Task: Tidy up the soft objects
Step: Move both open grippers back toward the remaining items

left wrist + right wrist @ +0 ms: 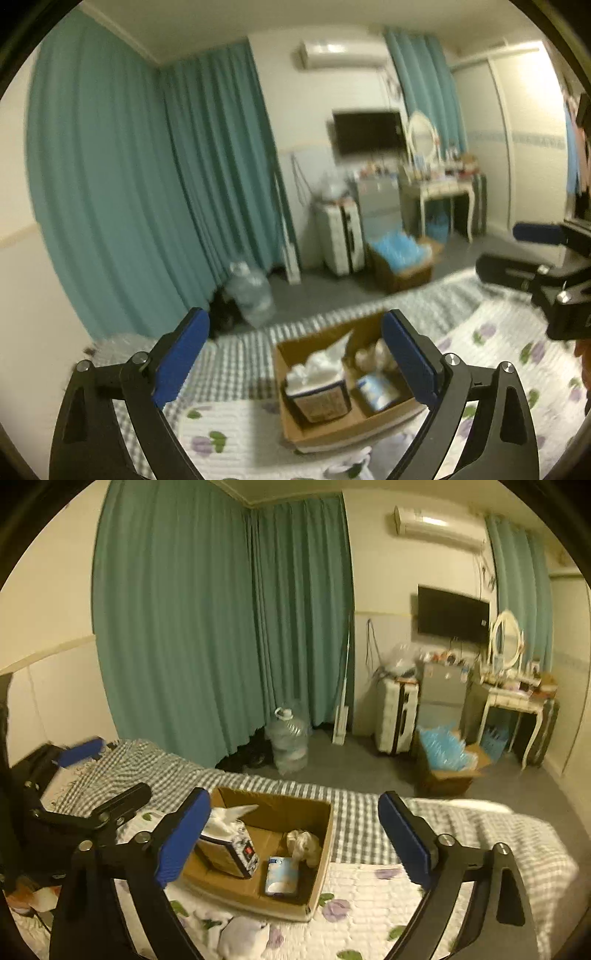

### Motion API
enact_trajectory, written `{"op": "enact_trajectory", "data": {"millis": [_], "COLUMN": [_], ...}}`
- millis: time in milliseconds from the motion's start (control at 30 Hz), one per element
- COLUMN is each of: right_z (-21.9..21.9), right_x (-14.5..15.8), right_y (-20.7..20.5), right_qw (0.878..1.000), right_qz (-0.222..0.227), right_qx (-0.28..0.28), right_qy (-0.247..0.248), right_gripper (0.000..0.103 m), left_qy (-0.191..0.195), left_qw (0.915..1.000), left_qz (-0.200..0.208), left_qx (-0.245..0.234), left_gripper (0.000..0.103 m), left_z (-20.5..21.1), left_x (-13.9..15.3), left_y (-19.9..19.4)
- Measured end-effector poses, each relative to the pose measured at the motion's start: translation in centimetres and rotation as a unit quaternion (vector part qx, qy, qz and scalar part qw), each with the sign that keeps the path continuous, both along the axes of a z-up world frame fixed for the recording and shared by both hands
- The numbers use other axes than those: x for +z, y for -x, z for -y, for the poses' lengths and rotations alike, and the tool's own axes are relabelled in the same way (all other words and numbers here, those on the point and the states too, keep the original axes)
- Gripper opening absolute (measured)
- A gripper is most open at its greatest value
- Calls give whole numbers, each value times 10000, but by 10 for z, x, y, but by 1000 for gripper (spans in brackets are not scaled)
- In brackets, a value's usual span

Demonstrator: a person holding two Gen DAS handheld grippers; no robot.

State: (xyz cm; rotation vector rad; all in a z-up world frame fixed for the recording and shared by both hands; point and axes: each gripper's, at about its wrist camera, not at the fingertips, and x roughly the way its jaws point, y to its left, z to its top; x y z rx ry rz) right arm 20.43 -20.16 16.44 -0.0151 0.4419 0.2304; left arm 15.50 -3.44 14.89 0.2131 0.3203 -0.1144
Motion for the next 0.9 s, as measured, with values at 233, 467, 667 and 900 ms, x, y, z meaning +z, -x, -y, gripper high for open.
{"op": "enact_trajectory", "data": {"millis": [233,467,667,900], "right_z": [-7,-18,-33,-47], "right_x": [50,23,-52,-156], "right_y": [89,149,137,78], "right_qw": [9990,9990,9989,9947], "right_qz": [334,260,-164,-937], "right_qx": [-102,65,187,239], "right_qy": [276,349,396,336], "right_gripper": [102,102,102,102], "left_qy": [190,306,365,735], "left_qw": [9990,9989,9983,9862], "left_qz": [389,328,-313,-1355], "left_qx": [143,157,334,611], "left_gripper": [98,100,100,100], "left_z": [-13,-31,-32,-33], "left_x": [34,1,-75,-173], "left_y": [77,119,101,56]}}
